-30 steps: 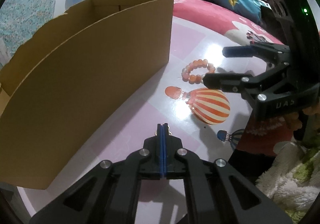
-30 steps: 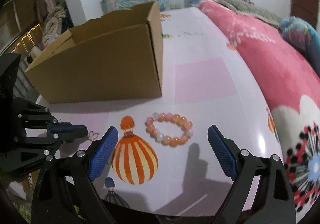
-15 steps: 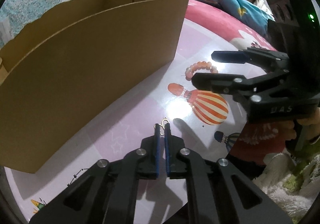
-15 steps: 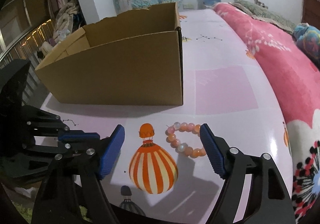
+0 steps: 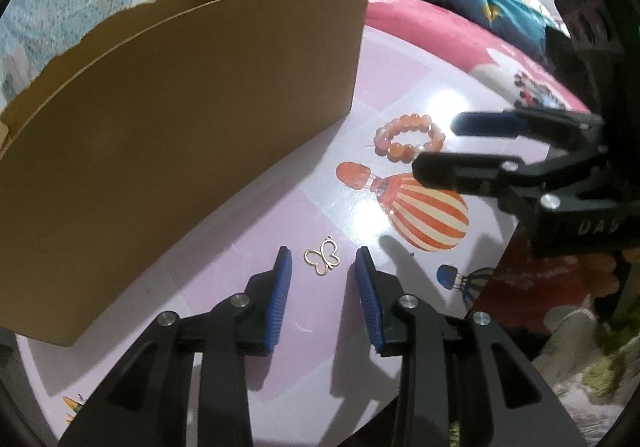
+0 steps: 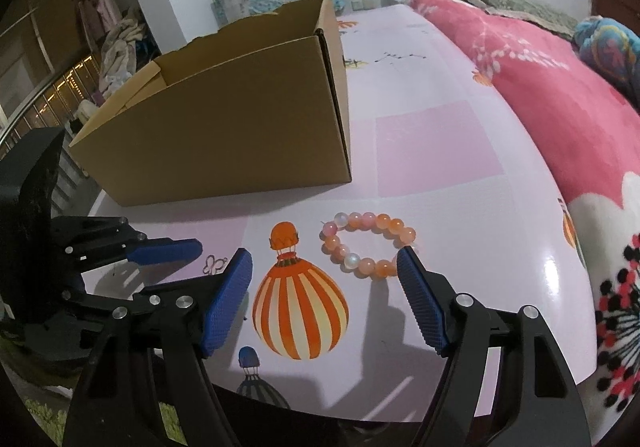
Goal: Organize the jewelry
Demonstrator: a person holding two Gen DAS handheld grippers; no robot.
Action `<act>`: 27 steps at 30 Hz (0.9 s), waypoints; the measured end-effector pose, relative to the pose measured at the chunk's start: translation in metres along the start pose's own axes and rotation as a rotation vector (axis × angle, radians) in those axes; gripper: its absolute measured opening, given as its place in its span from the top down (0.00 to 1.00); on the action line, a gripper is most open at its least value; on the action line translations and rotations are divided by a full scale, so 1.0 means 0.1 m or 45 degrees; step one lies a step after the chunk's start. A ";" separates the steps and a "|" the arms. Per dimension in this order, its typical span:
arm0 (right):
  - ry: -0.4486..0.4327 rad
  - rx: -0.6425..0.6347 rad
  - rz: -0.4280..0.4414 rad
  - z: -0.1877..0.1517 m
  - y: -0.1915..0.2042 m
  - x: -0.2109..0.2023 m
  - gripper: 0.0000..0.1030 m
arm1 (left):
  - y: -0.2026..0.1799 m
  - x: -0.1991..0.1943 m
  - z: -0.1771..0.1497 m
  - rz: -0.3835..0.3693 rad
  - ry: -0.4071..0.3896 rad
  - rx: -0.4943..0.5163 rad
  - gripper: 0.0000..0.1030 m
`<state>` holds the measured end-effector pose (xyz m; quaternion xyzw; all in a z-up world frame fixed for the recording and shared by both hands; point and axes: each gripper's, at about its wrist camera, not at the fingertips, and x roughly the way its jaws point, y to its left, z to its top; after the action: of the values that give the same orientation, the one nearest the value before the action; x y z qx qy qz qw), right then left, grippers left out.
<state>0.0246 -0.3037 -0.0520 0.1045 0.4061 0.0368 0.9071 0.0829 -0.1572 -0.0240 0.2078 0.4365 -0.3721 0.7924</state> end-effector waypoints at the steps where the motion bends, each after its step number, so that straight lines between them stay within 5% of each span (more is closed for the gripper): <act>1: -0.002 0.001 -0.001 0.00 -0.01 0.00 0.32 | -0.01 0.00 0.00 0.009 0.001 0.009 0.69; 15: -0.001 0.025 0.001 -0.02 -0.08 -0.01 0.32 | -0.07 0.04 0.07 0.022 0.027 0.054 0.85; 27: -0.008 0.029 -0.005 -0.01 -0.11 -0.01 0.32 | -0.11 0.04 0.06 0.032 0.013 0.072 0.85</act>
<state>0.0234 -0.3139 -0.0542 0.1142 0.4038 0.0300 0.9072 0.0792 -0.1697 -0.0242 0.2375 0.4271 -0.3732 0.7886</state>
